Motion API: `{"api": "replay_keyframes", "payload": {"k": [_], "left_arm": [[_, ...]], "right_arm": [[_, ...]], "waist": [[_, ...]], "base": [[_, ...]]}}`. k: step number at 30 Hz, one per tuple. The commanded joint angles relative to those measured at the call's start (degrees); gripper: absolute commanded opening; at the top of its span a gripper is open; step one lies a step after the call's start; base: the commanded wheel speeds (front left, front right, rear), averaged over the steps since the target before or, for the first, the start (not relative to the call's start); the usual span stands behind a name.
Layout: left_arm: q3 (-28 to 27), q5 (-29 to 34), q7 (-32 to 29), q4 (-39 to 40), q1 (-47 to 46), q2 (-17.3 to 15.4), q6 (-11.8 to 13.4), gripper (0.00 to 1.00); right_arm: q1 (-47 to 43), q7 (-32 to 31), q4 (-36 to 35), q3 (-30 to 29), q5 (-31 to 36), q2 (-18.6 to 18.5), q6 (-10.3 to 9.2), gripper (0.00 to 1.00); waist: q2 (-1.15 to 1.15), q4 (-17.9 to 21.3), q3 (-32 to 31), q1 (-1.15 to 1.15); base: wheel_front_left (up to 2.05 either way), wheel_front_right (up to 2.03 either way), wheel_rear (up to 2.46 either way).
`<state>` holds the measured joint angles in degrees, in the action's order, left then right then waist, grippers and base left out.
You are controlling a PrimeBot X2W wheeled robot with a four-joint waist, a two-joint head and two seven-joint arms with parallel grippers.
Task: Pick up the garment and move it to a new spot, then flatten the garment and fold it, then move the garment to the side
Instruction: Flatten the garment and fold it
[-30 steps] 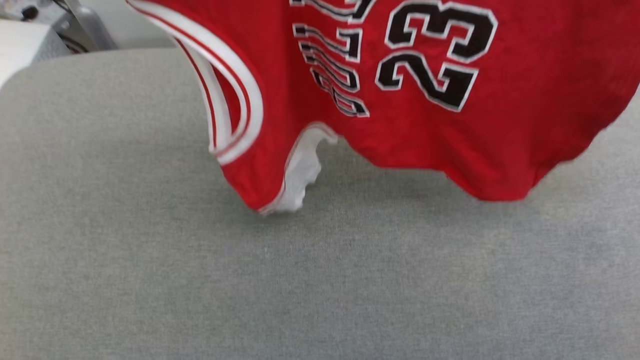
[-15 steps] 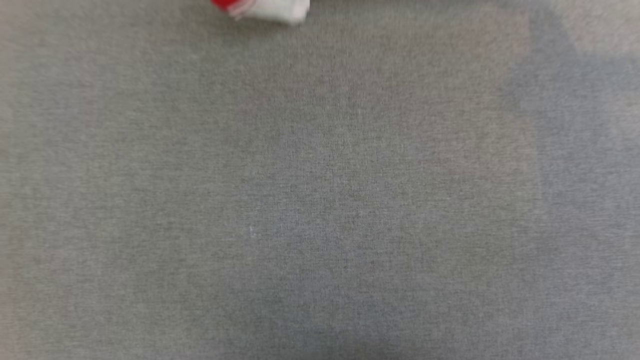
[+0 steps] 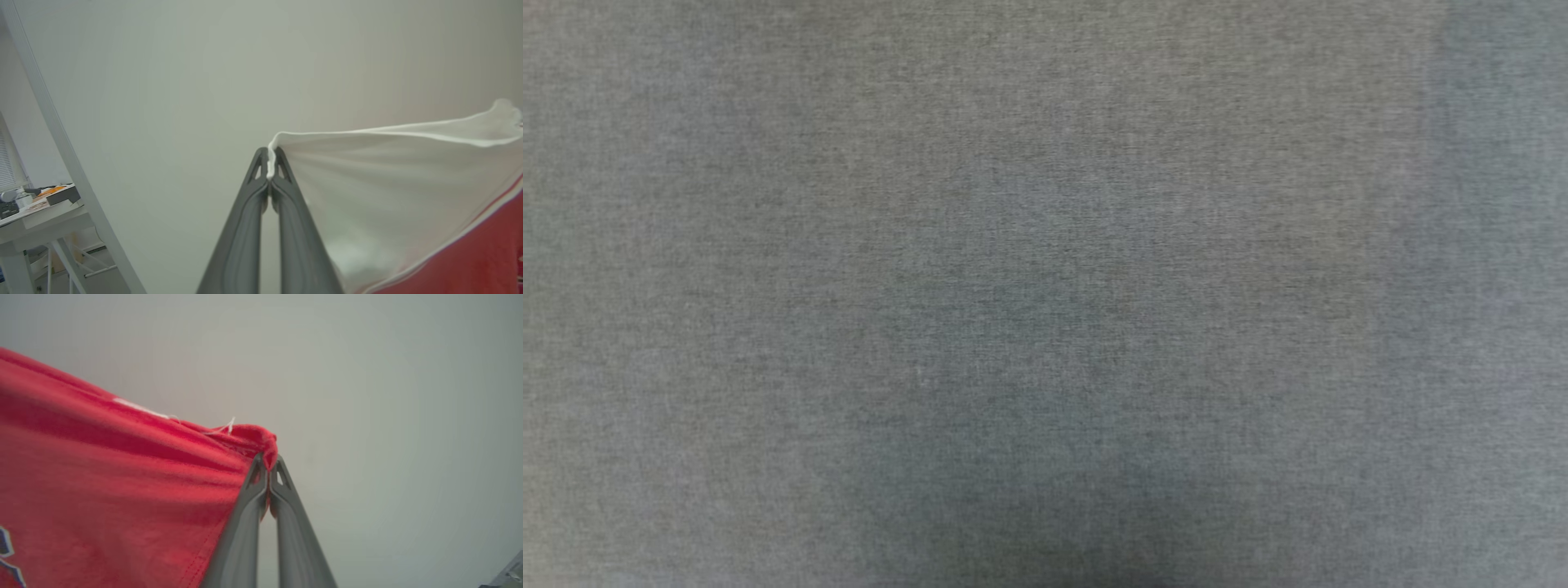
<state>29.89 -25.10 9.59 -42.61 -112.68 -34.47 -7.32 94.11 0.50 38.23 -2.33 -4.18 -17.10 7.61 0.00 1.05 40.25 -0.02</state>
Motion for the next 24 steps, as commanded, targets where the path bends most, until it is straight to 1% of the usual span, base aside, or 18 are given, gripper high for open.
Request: {"api": "replay_keyframes", "payload": {"k": [1, 4, 7, 11, 13, 18, 21, 24], "left_arm": [[0.0, -0.2, 1.6, -1.4, 0.7, 0.1, 0.1, 0.00], [0.8, -1.3, 3.9, -3.4, 3.8, 1.6, 0.0, 0.00], [1.3, -2.7, 4.9, -3.7, 8.3, 3.2, -0.1, 0.00], [1.4, -4.8, 5.3, -2.0, 16.1, 6.0, -0.1, 0.00], [0.8, -5.4, 5.4, 0.0, 20.0, 7.2, -0.1, 0.00], [-0.8, -6.0, 5.4, 5.3, 32.5, 9.4, -0.1, 0.00], [-0.5, -5.6, 5.4, 7.9, 40.0, 10.1, 0.1, 0.00], [0.9, -5.1, 5.4, 10.0, 48.1, 10.2, 0.4, 0.00]], "right_arm": [[0.5, 0.8, 1.7, -0.8, 0.0, 0.4, -0.12, 0.00], [0.0, 2.6, 4.3, 0.2, 0.4, 0.6, -0.12, 0.00], [-1.5, 4.8, 6.1, 1.0, 0.5, 0.9, -0.12, 0.00], [-4.9, 6.9, 8.4, 1.8, -0.8, 1.6, -0.12, 0.00], [-7.1, 8.0, 9.1, 3.1, -1.3, 1.9, -0.12, 0.00], [-14.5, 10.4, 9.9, 5.9, -3.9, 2.3, -0.12, 0.00], [-19.7, 11.1, 10.1, 7.4, -5.8, 2.2, -0.12, 0.00], [-25.7, 11.2, 10.1, 9.0, -8.6, 1.9, -0.12, 0.00]], "waist": [[0.00, -1.4, 0.9, 0.02], [0.00, -2.5, 1.3, 0.02], [0.00, -3.6, 1.1, 0.02], [0.00, -5.0, -0.1, 0.02], [0.00, -5.5, -1.1, 0.02], [0.00, -6.5, -5.3, 0.02], [0.00, -6.9, -8.4, 0.02], [0.00, -7.2, -11.7, 0.02]], "base": [[0.00, 0.00, 0.00], [0.00, 0.00, 0.00], [0.00, 0.00, 0.00], [0.00, 0.00, 0.00], [0.00, 0.00, 0.00], [0.00, 0.00, 0.00], [0.00, 0.00, 0.00], [0.00, 0.00, 0.00]]}}
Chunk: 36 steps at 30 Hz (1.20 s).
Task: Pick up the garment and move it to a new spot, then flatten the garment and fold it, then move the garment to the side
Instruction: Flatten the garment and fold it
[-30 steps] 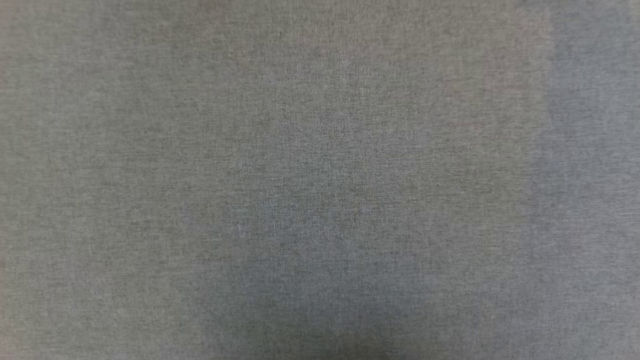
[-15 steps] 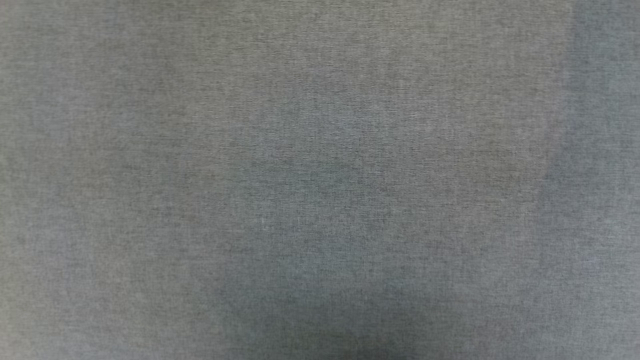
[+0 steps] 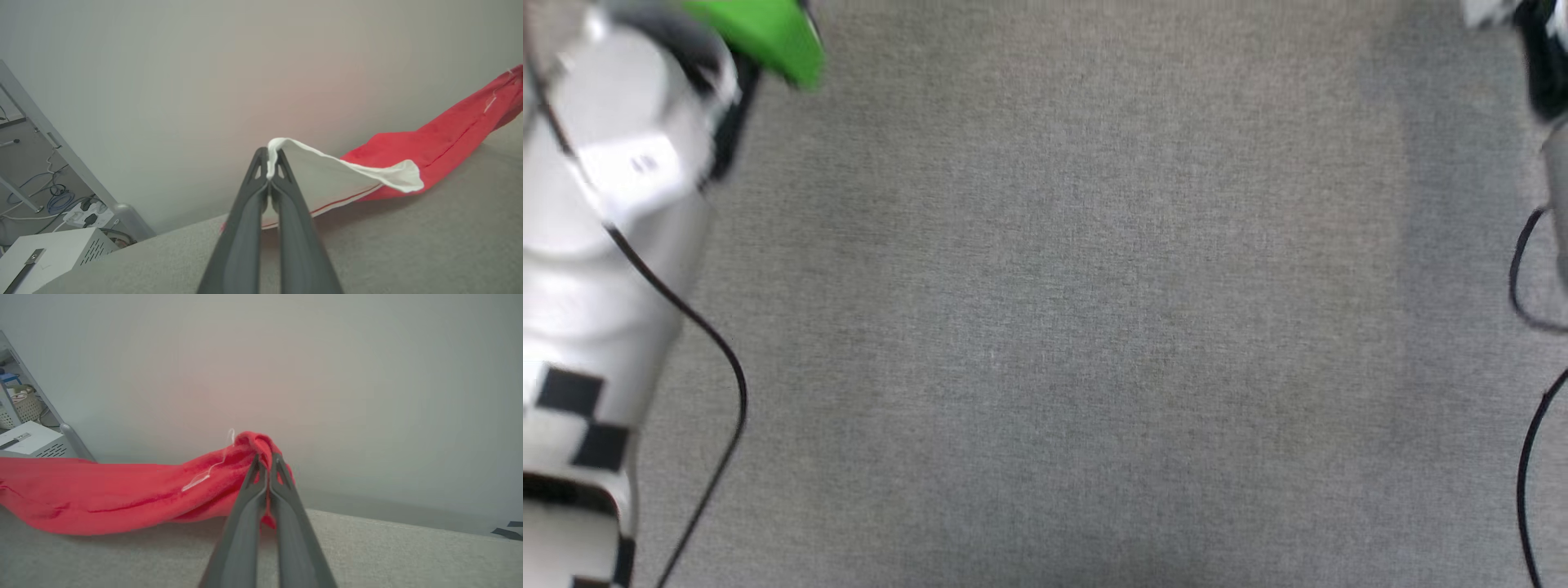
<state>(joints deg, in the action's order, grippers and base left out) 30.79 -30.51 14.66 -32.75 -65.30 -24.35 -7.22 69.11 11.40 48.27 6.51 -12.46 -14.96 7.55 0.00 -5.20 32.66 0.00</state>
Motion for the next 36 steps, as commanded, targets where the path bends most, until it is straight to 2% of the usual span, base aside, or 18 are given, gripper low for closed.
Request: {"api": "replay_keyframes", "payload": {"k": [1, 7, 15, 26, 29, 32, 36], "left_arm": [[0.7, 0.6, 0.3, 0.7, 3.5, -0.1, 0.4, 0.00], [2.5, -1.3, -1.6, 3.7, 17.5, -1.7, 2.4, 0.00], [2.6, -4.8, -4.5, 9.7, 34.0, -5.7, 6.2, 0.00], [5.2, -7.2, -10.0, 21.1, 49.2, -10.4, 9.4, 0.00], [6.0, -7.8, -11.8, 24.4, 53.1, -11.6, 10.7, 0.00], [6.9, -8.9, -13.5, 27.2, 56.2, -12.7, 10.8, 0.00], [7.0, -10.3, -14.8, 29.5, 60.0, -14.3, 11.8, 0.00]], "right_arm": [[-2.8, 0.1, 0.1, 0.4, -1.8, -0.3, -0.06, 0.00], [-13.4, -2.7, -2.2, 4.7, -9.4, -1.5, -0.06, 0.00], [-25.8, -7.9, -7.1, 10.3, -19.7, -4.8, -0.06, 0.00], [-41.7, -14.5, -9.5, 9.9, -29.1, -7.6, -0.06, 0.00], [-46.2, -16.2, -12.1, 9.8, -31.2, -8.3, -0.06, 0.00], [-50.6, -17.5, -15.2, 10.0, -31.5, -9.5, -0.06, 0.00], [-56.5, -20.0, -20.8, 9.3, -32.4, -9.2, -0.06, 0.00]], "waist": [[0.00, -1.1, -5.2, 0.00], [0.00, -1.3, -10.6, 0.00], [0.00, -1.5, -17.6, 0.00], [0.00, -1.4, -25.6, 0.00], [0.00, -1.2, -27.5, 0.00], [0.00, -1.3, -29.3, 0.00], [0.00, -0.9, -31.3, 0.00]], "base": [[0.00, 0.00, 0.00], [0.00, 0.00, 0.00], [0.00, 0.00, 0.00], [0.00, 0.00, 0.00], [0.00, 0.00, 0.00], [0.00, 0.00, 0.00], [0.00, 0.00, 0.00]]}}
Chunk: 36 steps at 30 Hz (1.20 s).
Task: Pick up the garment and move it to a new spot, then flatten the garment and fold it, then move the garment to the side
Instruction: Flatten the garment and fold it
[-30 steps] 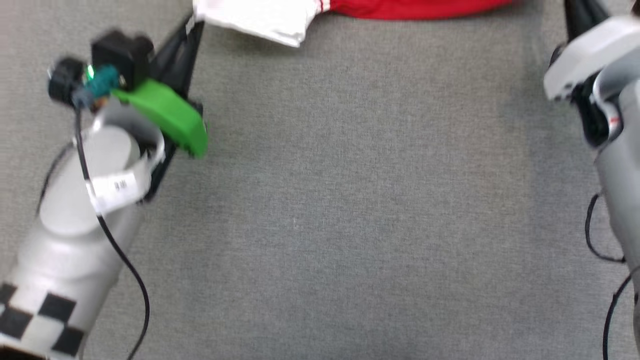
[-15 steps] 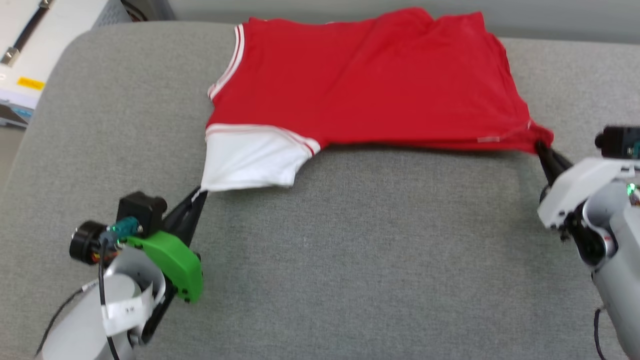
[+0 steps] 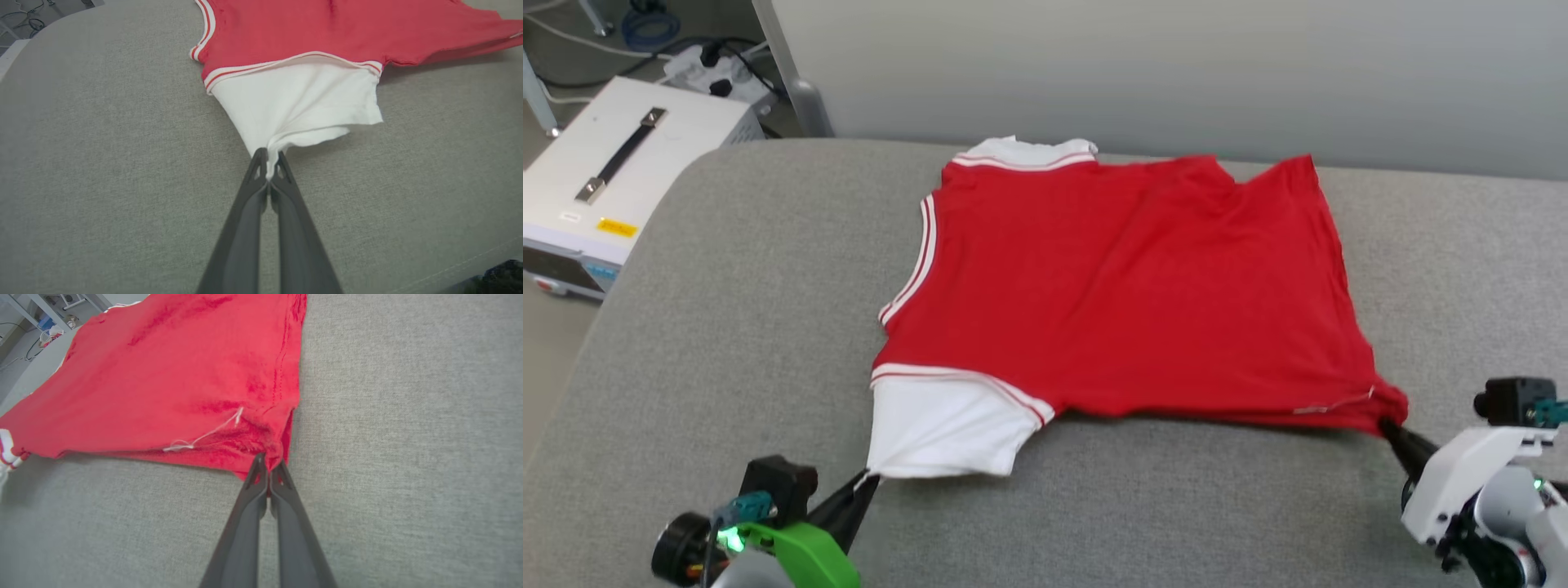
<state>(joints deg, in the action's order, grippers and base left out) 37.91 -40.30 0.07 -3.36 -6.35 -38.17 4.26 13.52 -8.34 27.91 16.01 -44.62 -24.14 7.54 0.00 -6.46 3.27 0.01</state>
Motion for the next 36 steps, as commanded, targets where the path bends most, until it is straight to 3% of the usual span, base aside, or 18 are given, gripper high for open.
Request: {"api": "replay_keyframes", "payload": {"k": [1, 11, 18, 26, 29, 36], "left_arm": [[0.1, -0.9, -0.6, 0.9, 2.1, -0.8, 0.5, 0.00], [3.0, -5.6, -6.5, 7.9, 11.6, -4.9, 0.5, 0.00], [1.7, -6.2, -4.8, 11.4, 13.5, -6.0, 1.9, 0.00], [-2.3, -4.2, -1.7, 12.4, 5.7, -5.3, 1.9, 0.00], [-3.0, -3.2, -1.9, 11.2, 1.7, -4.4, 2.0, 0.00], [-3.7, -2.3, -2.5, 6.3, -7.7, -1.7, -0.3, 0.00]], "right_arm": [[-2.6, -1.0, -2.1, -0.4, 0.0, 0.0, -0.05, 0.00], [-19.0, -7.4, -16.2, -7.8, 3.0, 1.0, -0.05, 0.00], [-27.3, -11.2, -25.7, -13.2, 5.4, 3.5, -0.05, 0.00], [-24.5, -14.0, -33.5, -17.3, 7.1, 5.2, -0.05, 0.00], [-21.7, -14.8, -33.9, -18.0, 9.0, 5.6, -0.05, 0.00], [-13.6, -16.8, -31.9, -17.2, 12.0, 6.9, -0.05, 0.00]], "waist": [[0.00, 0.4, -2.3, -0.01], [0.00, 0.6, -4.6, -0.01], [0.00, 1.4, -3.8, -0.01], [0.00, 2.5, 0.0, -0.01], [0.00, 2.9, 2.0, -0.01], [0.00, 3.9, 6.9, -0.01]], "base": [[0.00, 0.00, 0.00], [0.00, 0.00, 0.00], [0.00, 0.00, 0.00], [0.00, 0.00, 0.00], [0.00, 0.00, 0.00], [0.00, 0.00, 0.00]]}}
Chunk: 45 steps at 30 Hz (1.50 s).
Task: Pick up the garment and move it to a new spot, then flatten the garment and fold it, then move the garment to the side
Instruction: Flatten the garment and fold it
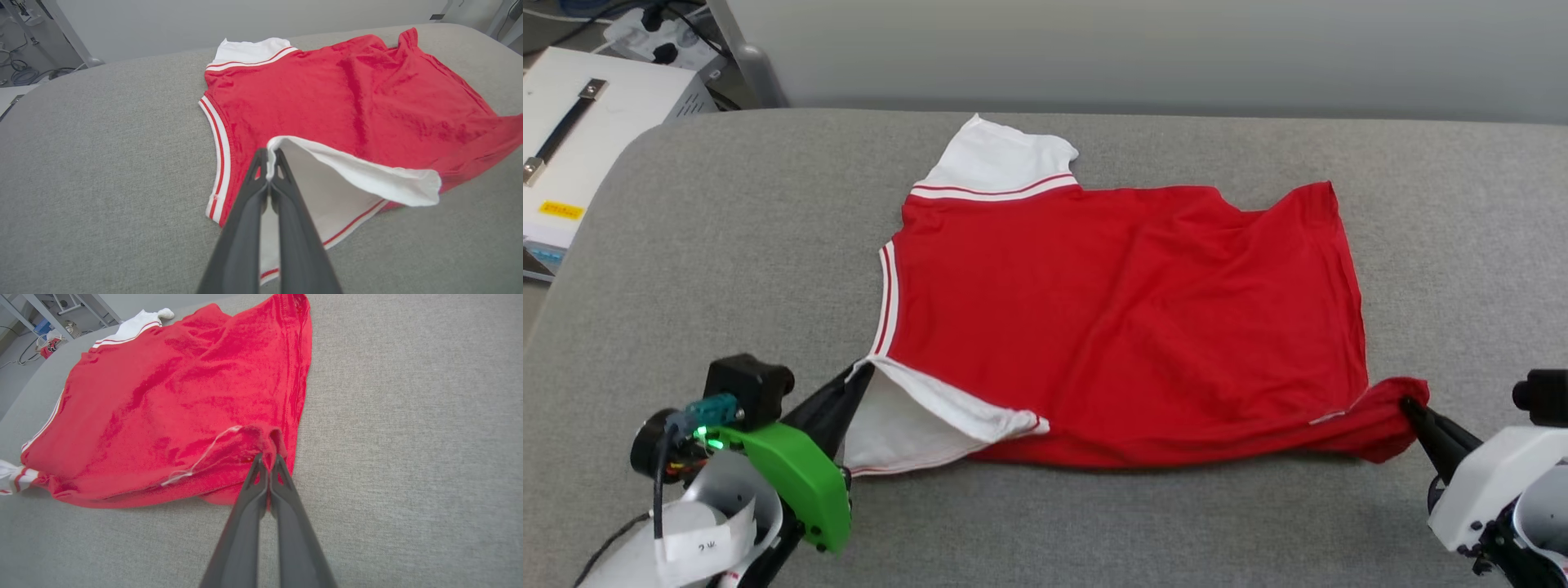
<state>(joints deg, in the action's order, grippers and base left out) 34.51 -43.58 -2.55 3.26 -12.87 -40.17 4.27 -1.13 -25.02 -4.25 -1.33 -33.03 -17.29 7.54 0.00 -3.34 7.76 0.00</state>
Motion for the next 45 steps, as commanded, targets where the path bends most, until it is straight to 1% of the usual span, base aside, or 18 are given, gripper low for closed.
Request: {"api": "replay_keyframes", "payload": {"k": [1, 7, 12, 19, 20, 21, 22, 24, 28, 34, 39, 45], "left_arm": [[-0.5, 0.9, 0.1, -1.1, -2.3, 0.5, -0.6, 0.00], [-1.1, 0.8, 0.1, -7.3, -8.7, 1.6, -3.4, 0.00], [0.5, 1.9, -0.4, -14.1, -13.1, 2.9, -6.1, 0.00], [2.3, 2.1, 0.2, -23.6, -17.2, 6.1, -8.7, 0.00], [2.8, 2.5, 0.5, -24.8, -17.7, 6.5, -9.0, 0.73], [3.2, 2.7, 0.6, -25.9, -18.0, 6.9, -9.2, 1.00], [3.5, 2.9, 0.8, -27.0, -18.3, 7.3, -9.3, 1.00], [3.9, 3.0, 1.6, -29.7, -18.9, 8.2, -9.6, 1.00], [3.0, 2.3, 4.5, -33.7, -19.3, 10.2, -9.1, 1.00], [0.3, -0.6, 8.6, -35.8, -17.3, 12.1, -7.5, 1.00], [-1.5, -3.1, 9.3, -33.2, -13.8, 12.3, -5.3, 1.00], [-3.4, -7.5, 5.9, -24.5, -7.0, 12.0, -0.8, 1.00]], "right_arm": [[2.1, -0.4, 0.5, 0.4, 0.8, 0.1, -0.05, 0.00], [8.1, -1.9, 3.9, 1.3, 3.6, 0.2, -0.05, 0.00], [12.1, -3.1, 7.7, 2.3, 5.6, 0.6, -0.05, 0.00], [15.7, -2.5, 12.5, 4.7, 6.9, 0.3, -0.05, 0.00], [16.0, -2.3, 13.1, 4.9, 7.0, 0.2, -0.05, 0.05], [16.3, -2.0, 13.5, 5.0, 7.3, 0.1, -0.05, 0.40], [16.5, -1.7, 13.9, 5.1, 7.4, 0.1, -0.05, 1.00], [16.9, -0.8, 14.7, 5.3, 7.6, 0.0, -0.05, 1.00], [16.9, 1.4, 14.5, 5.9, 8.0, -1.0, -0.05, 1.00], [14.9, 3.1, 11.5, 6.0, 8.7, -2.5, -0.05, 1.00], [11.7, 1.5, 8.0, 5.2, 10.3, -3.4, -0.05, 1.00], [6.2, -3.7, 2.0, 1.8, 11.7, -1.2, -0.05, 1.00]], "waist": [[0.00, 0.9, 3.1, 0.00], [0.00, 1.3, 6.1, 0.00], [0.00, 1.4, 7.9, 0.00], [0.00, 1.3, 9.6, 0.00], [0.00, 1.2, 9.7, 0.00], [0.00, 1.1, 9.8, 0.00], [0.00, 1.1, 9.8, 0.00], [0.00, 0.8, 9.7, 0.00], [0.00, 0.4, 8.3, 0.00], [0.00, 0.2, 4.8, 0.00], [0.00, 0.1, 2.3, 0.00], [0.00, 0.2, 1.6, 0.00]], "base": [[0.00, 0.00, 0.00], [0.00, 0.00, 0.00], [0.00, 0.00, 0.00], [0.00, 0.00, 0.00], [0.00, 0.00, 0.00], [0.00, 0.00, 0.00], [0.00, 0.00, 0.00], [0.00, 0.00, 0.00], [0.00, 0.00, 0.00], [0.00, 0.00, 0.00], [0.00, 0.00, 0.00], [0.00, 0.00, 0.00]]}}
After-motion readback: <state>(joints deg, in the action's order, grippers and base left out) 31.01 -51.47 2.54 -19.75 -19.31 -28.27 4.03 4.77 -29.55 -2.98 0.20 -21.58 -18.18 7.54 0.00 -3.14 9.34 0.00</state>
